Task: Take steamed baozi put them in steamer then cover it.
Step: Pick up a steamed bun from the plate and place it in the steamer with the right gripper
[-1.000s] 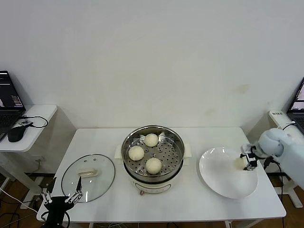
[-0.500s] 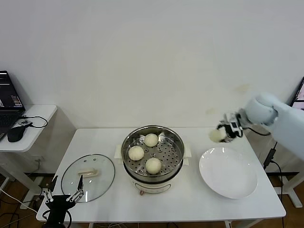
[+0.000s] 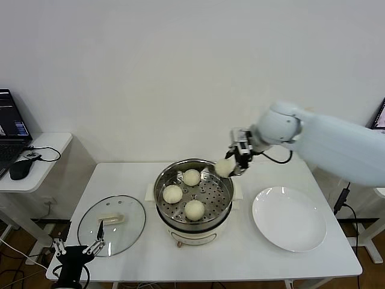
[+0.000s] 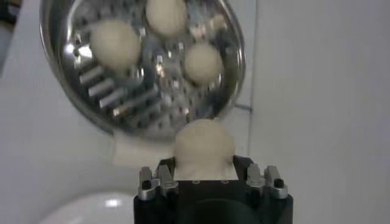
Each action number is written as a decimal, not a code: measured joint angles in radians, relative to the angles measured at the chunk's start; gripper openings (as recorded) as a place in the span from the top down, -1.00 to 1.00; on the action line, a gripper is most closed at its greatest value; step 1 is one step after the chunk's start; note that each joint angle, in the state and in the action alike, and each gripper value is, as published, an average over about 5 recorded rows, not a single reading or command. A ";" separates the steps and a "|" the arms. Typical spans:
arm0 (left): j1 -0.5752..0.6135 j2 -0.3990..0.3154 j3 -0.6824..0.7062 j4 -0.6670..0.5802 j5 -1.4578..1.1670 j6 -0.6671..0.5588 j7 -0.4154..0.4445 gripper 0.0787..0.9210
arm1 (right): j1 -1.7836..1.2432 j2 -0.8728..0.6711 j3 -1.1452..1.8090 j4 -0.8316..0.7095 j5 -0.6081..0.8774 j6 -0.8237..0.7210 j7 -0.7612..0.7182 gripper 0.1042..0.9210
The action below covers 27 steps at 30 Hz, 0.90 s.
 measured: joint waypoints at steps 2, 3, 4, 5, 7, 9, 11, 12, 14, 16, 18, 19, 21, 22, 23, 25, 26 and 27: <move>-0.002 -0.001 -0.003 0.000 0.000 0.000 0.000 -0.77 | -0.010 0.029 -0.008 -0.013 0.006 -0.016 0.005 -0.23; -0.002 -0.001 -0.005 0.001 0.000 0.000 0.000 -0.77 | -0.017 0.043 -0.011 -0.020 0.007 -0.022 0.007 -0.22; -0.001 -0.001 -0.007 0.001 -0.001 0.000 0.000 -0.77 | -0.025 0.056 -0.014 -0.029 0.007 -0.028 0.009 -0.22; 0.000 -0.001 -0.009 0.000 -0.002 0.000 0.000 -0.77 | -0.032 0.068 -0.016 -0.038 0.005 -0.034 0.011 -0.22; 0.002 0.000 -0.013 -0.002 -0.004 -0.001 0.000 -0.77 | -0.049 0.091 -0.018 -0.059 0.000 -0.044 0.013 -0.22; 0.004 0.001 -0.017 -0.005 -0.006 -0.001 0.000 -0.77 | -0.065 0.111 -0.019 -0.079 -0.007 -0.053 0.014 -0.22; 0.004 0.001 -0.021 -0.006 -0.008 -0.001 0.000 -0.77 | -0.081 0.126 -0.020 -0.096 -0.015 -0.062 0.014 -0.23; 0.004 0.002 -0.023 -0.006 -0.008 -0.001 0.000 -0.77 | -0.089 0.133 -0.020 -0.103 -0.020 -0.065 0.014 -0.23; 0.003 0.002 -0.024 -0.005 -0.008 -0.001 0.000 -0.77 | -0.103 0.143 -0.020 -0.117 -0.029 -0.073 0.015 -0.22; 0.002 0.001 -0.024 -0.003 -0.008 -0.001 0.000 -0.77 | -0.116 0.150 -0.020 -0.128 -0.037 -0.079 0.016 -0.23; 0.001 0.000 -0.023 -0.003 -0.008 -0.001 0.000 -0.77 | -0.126 0.155 -0.019 -0.136 -0.042 -0.085 0.017 -0.23; 0.001 0.000 -0.022 -0.003 -0.008 -0.001 0.000 -0.77 | -0.130 0.156 -0.018 -0.139 -0.043 -0.088 0.017 -0.23; 0.000 -0.001 -0.022 -0.002 -0.008 -0.001 0.000 -0.77 | -0.138 0.159 -0.015 -0.143 -0.044 -0.093 0.018 -0.23; 0.000 -0.001 -0.022 -0.002 -0.008 -0.001 0.000 -0.77 | -0.141 0.160 -0.013 -0.144 -0.044 -0.096 0.019 -0.23; 0.001 -0.001 -0.022 -0.002 -0.008 -0.001 0.000 -0.77 | -0.143 0.161 -0.011 -0.144 -0.043 -0.098 0.020 -0.25; 0.002 -0.001 -0.022 -0.002 -0.008 -0.001 0.000 -0.77 | -0.146 0.160 -0.005 -0.143 -0.042 -0.102 0.023 -0.31; 0.002 -0.001 -0.023 -0.002 -0.008 -0.001 0.000 -0.77 | -0.146 0.159 -0.002 -0.142 -0.040 -0.103 0.025 -0.37; 0.003 -0.001 -0.023 -0.001 -0.008 -0.001 0.000 -0.77 | -0.146 0.158 0.002 -0.139 -0.038 -0.105 0.026 -0.44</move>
